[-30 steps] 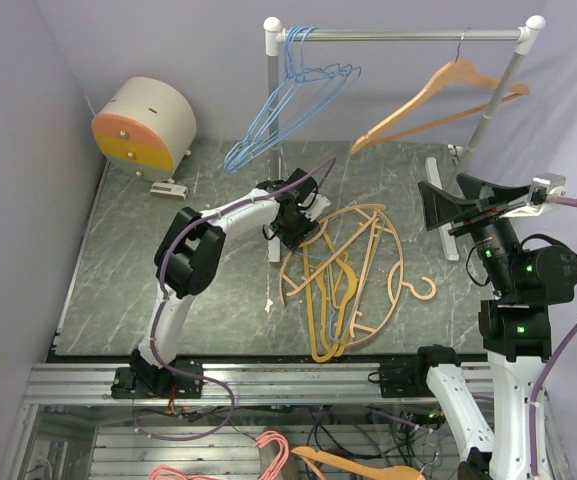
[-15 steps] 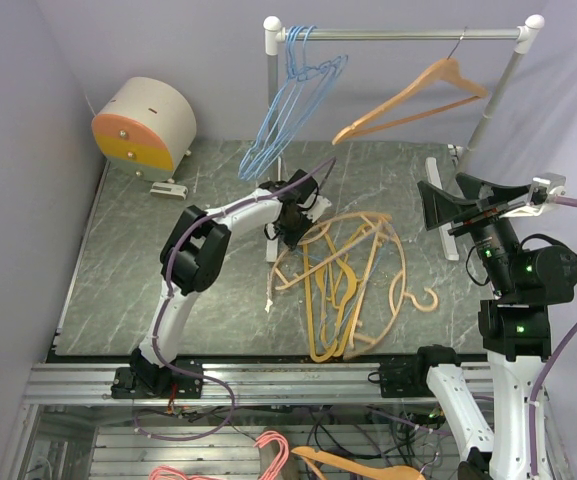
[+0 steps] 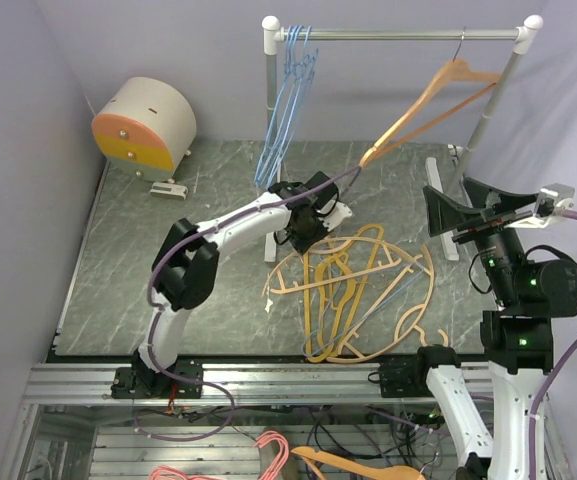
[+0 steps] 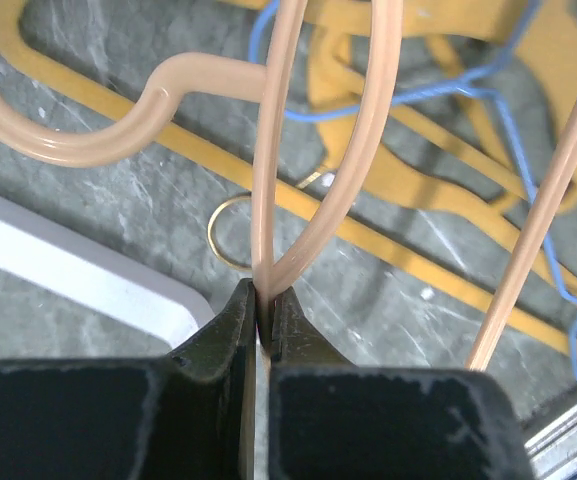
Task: Organize the hangers
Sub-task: Pick up the hanger at the center of the board.
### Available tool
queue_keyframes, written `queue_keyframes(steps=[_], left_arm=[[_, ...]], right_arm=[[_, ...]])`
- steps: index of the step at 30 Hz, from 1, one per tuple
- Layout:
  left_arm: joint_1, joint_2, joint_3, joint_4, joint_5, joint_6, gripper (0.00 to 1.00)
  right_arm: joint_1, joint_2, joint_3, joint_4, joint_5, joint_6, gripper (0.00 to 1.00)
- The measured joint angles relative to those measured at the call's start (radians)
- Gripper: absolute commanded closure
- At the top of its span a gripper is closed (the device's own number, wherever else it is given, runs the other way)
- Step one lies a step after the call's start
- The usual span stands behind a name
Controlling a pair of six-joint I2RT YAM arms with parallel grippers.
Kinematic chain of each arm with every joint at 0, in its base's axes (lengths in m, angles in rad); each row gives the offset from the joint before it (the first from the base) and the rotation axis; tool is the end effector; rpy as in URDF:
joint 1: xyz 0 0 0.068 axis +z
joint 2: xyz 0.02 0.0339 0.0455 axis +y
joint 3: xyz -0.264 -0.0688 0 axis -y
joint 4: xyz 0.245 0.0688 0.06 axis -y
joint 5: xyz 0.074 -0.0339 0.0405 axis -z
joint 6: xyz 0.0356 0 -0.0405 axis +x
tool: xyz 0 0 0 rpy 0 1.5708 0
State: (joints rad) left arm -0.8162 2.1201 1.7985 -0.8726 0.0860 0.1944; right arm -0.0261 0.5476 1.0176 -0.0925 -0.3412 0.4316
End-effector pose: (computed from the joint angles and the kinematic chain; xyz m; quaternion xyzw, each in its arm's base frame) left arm 0.3057 -0.3296 0.2163 0.4821 0.8549 -0.0974 0.1651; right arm 0.0861 0.0097 0.4550 -0.0112 0.5711 0.2576 0.7793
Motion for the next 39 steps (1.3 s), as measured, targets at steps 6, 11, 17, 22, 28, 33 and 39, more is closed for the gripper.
queue_keyframes(steps=[6, 11, 17, 22, 28, 33, 39], left_arm=[[-0.058, -0.174, -0.013, -0.05, -0.037, 0.034, 0.93], [-0.055, -0.285, -0.017, -0.084, -0.076, 0.058, 0.93], [-0.048, -0.376, -0.029, -0.177, -0.028, 0.117, 0.93], [-0.049, -0.477, -0.031, -0.266, 0.122, 0.19, 0.93], [-0.045, -0.605, -0.026, -0.367, 0.328, 0.277, 0.93], [0.01, -0.657, 0.031, -0.438, 0.478, 0.333, 0.93], [0.086, -0.675, 0.084, -0.499, 0.629, 0.4, 0.93]], right_arm=[[0.004, -0.035, 0.036, -0.055, 0.04, -0.043, 0.0], [0.026, -0.041, 0.162, -0.105, 0.11, -0.119, 0.0], [0.076, -0.036, 0.346, -0.147, 0.229, -0.187, 0.0], [0.145, -0.023, 0.414, -0.172, 0.336, -0.201, 0.0], [0.246, -0.099, 0.244, -0.172, 0.46, -0.212, 0.0], [0.401, -0.27, 0.127, -0.183, 0.469, -0.242, 0.0], [0.659, -0.388, 0.171, -0.157, 0.561, -0.252, 0.0]])
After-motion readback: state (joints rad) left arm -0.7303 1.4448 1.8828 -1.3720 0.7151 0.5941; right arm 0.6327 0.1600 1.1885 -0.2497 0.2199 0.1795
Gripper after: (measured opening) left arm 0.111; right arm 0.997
